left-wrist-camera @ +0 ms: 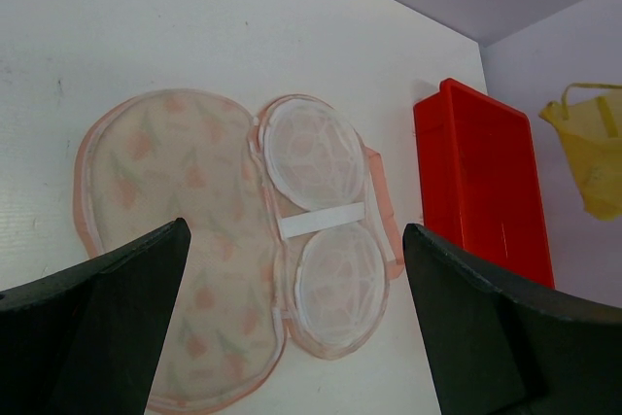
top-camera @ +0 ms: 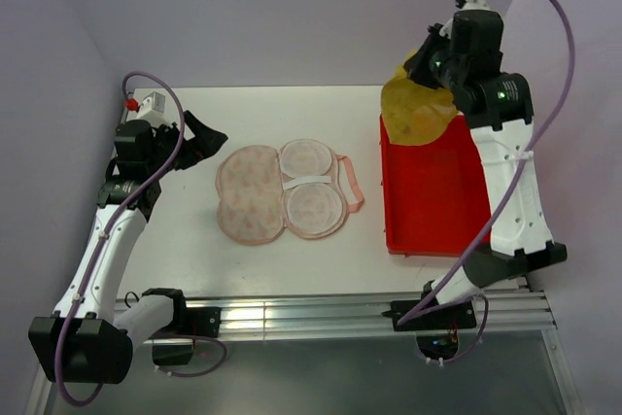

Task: Place the bra in the laundry bag and zip it closed

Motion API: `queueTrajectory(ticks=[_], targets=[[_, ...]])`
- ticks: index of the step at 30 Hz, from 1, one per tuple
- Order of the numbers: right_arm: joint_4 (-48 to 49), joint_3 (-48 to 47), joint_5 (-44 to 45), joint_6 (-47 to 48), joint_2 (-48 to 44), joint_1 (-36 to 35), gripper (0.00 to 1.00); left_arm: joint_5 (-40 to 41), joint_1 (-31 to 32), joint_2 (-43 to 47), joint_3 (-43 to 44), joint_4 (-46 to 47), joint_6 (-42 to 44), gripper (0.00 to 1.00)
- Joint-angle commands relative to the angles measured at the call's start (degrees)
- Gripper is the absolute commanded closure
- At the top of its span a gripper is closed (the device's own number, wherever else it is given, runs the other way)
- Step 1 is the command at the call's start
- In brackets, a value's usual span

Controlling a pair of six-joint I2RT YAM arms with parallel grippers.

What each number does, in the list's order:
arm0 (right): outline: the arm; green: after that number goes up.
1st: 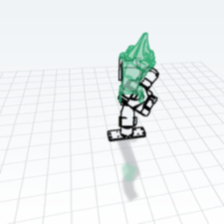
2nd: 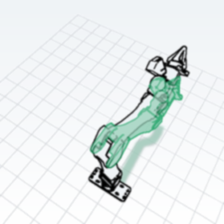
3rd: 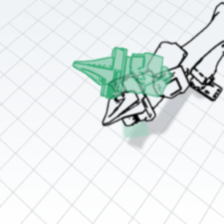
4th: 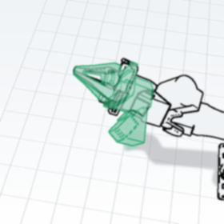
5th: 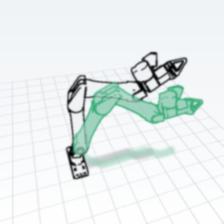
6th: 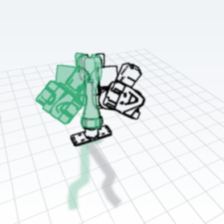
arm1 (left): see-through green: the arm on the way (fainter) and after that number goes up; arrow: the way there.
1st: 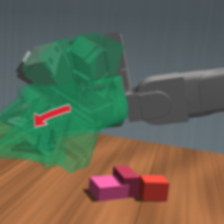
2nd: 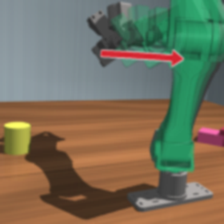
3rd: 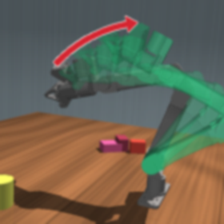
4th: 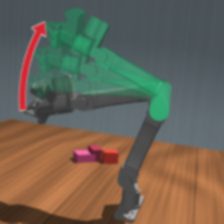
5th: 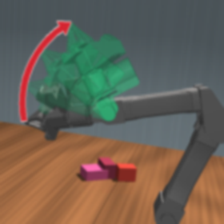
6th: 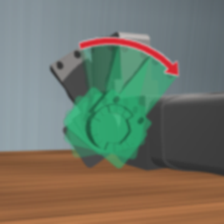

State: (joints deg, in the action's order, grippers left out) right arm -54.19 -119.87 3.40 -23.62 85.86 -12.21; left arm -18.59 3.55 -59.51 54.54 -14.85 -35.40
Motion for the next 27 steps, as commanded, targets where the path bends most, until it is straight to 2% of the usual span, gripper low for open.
queueTrajectory(ticks=[1, 7, 16, 20, 27], targets=[[-1.71, -5.70, -10.85, 3.57, 5.53, -1.85, 1.00, -0.31, -0.12, -0.09, 0.74, 0.97, 0.42, 0.01], [-0.91, -12.82, -20.96, 5.07, 15.72, -5.10, 1.00, 0.39, -0.12, -0.26, 0.74, 0.70, 0.51, 0.01], [-1.17, -21.36, -26.34, 7.00, 30.41, -9.41, 1.00, 1.01, -0.12, -0.70, 1.09, 0.17, 0.94, 0.01], [-2.76, -17.60, -24.85, 9.98, 31.30, -11.87, 1.00, 0.84, -0.12, -1.05, 1.09, 0.17, 0.94, 0.01], [-6.53, -6.53, -12.29, 14.12, 27.78, -19.33, 1.00, 0.04, -0.12, -1.31, 1.00, 0.26, 0.77, 0.01]])
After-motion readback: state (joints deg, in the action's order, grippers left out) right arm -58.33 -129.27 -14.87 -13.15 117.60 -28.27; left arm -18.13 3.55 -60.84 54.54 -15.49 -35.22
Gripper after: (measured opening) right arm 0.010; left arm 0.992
